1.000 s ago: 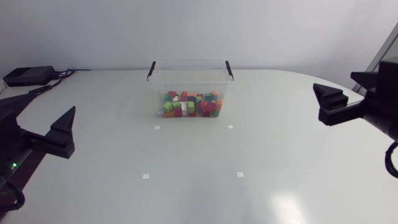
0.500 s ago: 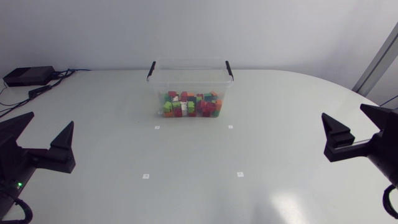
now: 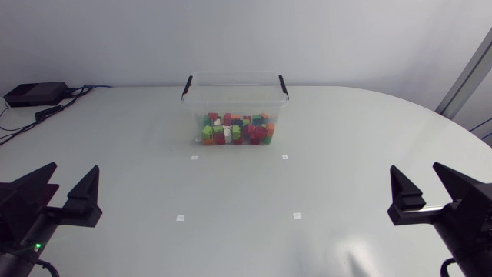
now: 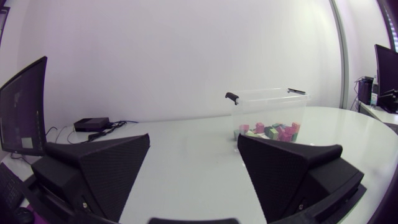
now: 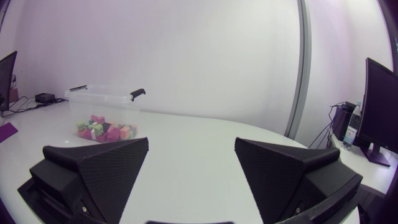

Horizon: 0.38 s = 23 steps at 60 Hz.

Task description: Place the duplo bricks in the container

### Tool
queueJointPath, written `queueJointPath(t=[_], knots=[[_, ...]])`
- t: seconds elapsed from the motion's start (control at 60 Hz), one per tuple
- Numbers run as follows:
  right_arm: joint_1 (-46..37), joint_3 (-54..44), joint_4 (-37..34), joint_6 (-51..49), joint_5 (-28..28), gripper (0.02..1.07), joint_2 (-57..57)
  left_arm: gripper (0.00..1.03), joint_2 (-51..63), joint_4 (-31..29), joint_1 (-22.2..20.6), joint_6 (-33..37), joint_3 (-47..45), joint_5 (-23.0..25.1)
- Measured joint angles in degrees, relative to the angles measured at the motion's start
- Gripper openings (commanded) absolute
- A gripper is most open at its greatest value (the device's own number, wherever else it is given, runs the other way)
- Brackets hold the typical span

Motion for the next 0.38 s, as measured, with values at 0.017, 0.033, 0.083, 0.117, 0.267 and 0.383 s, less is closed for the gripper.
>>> queueJointPath(t=[0.017, 0.033, 0.083, 0.117, 0.267, 0.383], knots=[[-0.1, -0.5, 0.2, 0.3, -0.1, 1.02, -0.4, 0.98, -0.3, -0.1, 0.1, -0.5, -0.3, 0.1], [-0.2, -0.9, 0.5, 0.7, -0.3, 1.02, -0.9, 0.98, -0.6, -0.2, 0.2, -0.9, -0.5, 0.3], [-0.6, -2.4, 0.9, 1.4, -0.7, 1.02, -2.3, 0.98, -1.5, -0.3, 0.5, -2.2, -1.3, 0.7], [-0.7, -3.1, 0.9, 1.7, -0.8, 1.02, -2.9, 0.98, -1.8, -0.3, 0.6, -2.6, -1.7, 0.8], [-0.9, -3.5, 1.0, 2.4, -0.9, 1.02, -3.5, 0.99, -2.2, -0.3, 0.6, -3.8, -1.9, 1.0], [-0.9, -3.5, 1.0, 2.5, -0.9, 1.02, -3.4, 0.99, -2.2, -0.3, 0.6, -3.8, -1.9, 1.0]])
